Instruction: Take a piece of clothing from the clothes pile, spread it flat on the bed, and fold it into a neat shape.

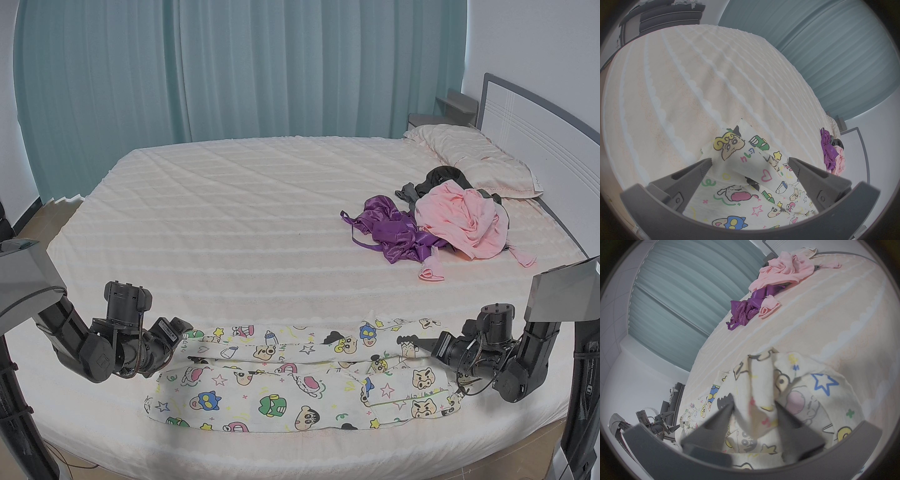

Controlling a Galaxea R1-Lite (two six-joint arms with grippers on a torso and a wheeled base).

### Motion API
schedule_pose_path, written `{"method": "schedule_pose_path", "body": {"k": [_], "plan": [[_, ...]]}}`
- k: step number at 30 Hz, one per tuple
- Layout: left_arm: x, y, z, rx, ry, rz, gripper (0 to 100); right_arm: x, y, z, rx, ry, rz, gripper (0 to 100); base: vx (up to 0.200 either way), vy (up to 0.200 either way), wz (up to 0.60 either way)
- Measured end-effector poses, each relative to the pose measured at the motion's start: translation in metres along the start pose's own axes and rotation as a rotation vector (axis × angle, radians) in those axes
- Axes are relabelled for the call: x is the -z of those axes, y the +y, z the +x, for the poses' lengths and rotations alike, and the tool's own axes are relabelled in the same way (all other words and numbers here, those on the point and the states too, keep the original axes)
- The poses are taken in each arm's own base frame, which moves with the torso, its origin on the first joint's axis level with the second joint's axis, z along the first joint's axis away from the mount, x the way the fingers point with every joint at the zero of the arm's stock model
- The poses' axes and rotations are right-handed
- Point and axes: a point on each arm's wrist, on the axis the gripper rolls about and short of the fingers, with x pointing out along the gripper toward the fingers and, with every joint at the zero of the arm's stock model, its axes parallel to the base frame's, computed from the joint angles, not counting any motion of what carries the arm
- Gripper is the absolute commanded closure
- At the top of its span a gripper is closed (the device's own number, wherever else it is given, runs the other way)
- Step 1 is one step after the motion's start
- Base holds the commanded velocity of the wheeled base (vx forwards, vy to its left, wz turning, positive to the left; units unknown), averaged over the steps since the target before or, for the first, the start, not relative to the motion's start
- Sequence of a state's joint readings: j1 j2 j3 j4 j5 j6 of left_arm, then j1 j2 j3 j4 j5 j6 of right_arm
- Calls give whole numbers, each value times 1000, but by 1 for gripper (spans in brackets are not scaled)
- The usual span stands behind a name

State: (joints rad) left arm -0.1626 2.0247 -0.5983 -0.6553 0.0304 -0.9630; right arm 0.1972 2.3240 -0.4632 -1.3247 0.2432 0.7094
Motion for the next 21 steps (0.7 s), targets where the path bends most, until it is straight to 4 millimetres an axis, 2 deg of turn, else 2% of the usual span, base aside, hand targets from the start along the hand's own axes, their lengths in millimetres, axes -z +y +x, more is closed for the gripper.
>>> {"method": "schedule_pose_path", "body": {"k": [5,21], "plan": [[1,0,0,0,1,2,0,2,-1,-2,3,4,5,100,0,0,0],[6,-1,0,-4,9,15,0,8,-6,-29,38,17,17,100,0,0,0]]}}
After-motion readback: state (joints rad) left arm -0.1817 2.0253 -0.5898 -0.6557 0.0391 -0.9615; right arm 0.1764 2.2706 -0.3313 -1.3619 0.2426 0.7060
